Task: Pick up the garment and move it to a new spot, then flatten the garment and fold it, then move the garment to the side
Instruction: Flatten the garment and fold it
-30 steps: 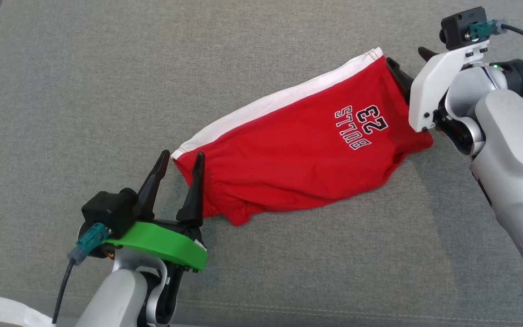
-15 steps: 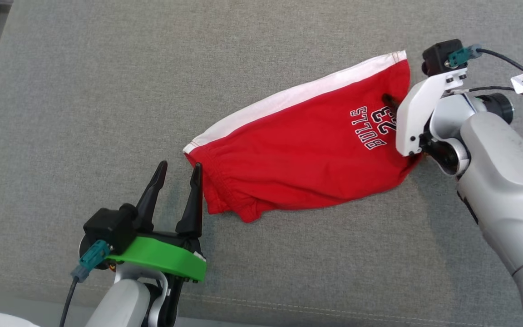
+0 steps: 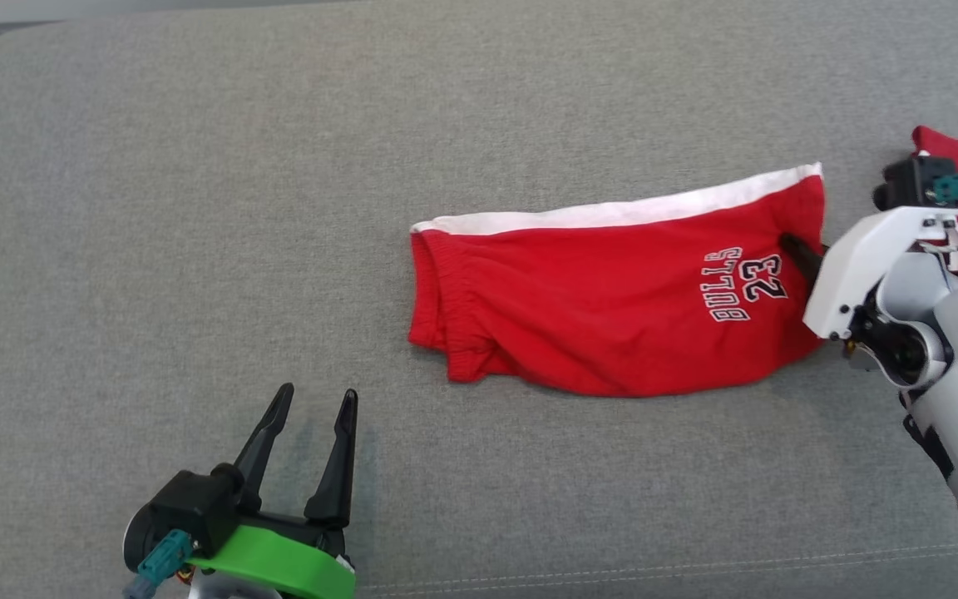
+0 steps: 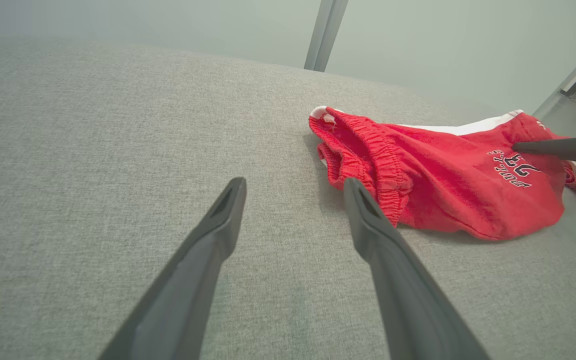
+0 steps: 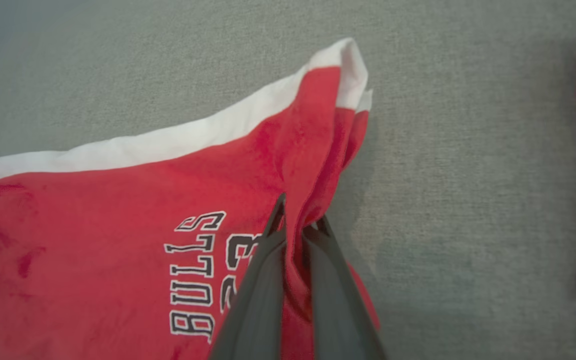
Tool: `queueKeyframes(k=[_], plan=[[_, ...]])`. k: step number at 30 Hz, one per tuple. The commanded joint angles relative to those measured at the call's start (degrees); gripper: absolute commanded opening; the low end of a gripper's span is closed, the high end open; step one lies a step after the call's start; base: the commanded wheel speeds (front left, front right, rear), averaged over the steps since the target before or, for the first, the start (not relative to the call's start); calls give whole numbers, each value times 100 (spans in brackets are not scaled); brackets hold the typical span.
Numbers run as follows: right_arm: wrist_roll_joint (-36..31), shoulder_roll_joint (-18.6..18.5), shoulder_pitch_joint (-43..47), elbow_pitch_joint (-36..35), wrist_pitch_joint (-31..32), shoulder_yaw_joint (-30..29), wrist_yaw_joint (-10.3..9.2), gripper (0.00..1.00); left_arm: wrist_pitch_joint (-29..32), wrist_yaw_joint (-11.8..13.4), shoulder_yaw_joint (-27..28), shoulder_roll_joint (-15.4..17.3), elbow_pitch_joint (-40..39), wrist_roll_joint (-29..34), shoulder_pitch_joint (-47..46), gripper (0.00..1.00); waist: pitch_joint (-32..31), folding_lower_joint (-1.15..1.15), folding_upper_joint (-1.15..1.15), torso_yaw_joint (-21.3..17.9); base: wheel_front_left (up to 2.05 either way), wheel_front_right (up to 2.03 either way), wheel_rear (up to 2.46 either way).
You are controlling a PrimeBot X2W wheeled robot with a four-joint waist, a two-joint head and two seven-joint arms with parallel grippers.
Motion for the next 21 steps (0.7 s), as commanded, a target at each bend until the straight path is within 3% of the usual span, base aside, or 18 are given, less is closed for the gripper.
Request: queueKeyframes(k=[1, 11, 16, 21], plan=[[111, -115, 242, 56, -101, -238, -7, 0, -50, -22, -5, 89, -66, 143, 163, 100, -371, 0, 44, -406, 0, 0, 0], [-129, -402, 377, 152, -585, -1189, -6, 0, -80, -95, -73, -64, -61, 201, 443, 100, -452, 0, 44, -248, 0, 0, 0], [-311, 1, 644, -540, -365, -1130, -6, 0, -80, -84, -130, -174, 43, 175, 574, 100, -668, 0, 44, -155, 0, 0, 0], [-563, 830, 886, -1182, -89, -930, -6, 0, -83, -103, -114, -208, 25, 248, 544, 100, -711, 0, 44, -86, 0, 0, 0]])
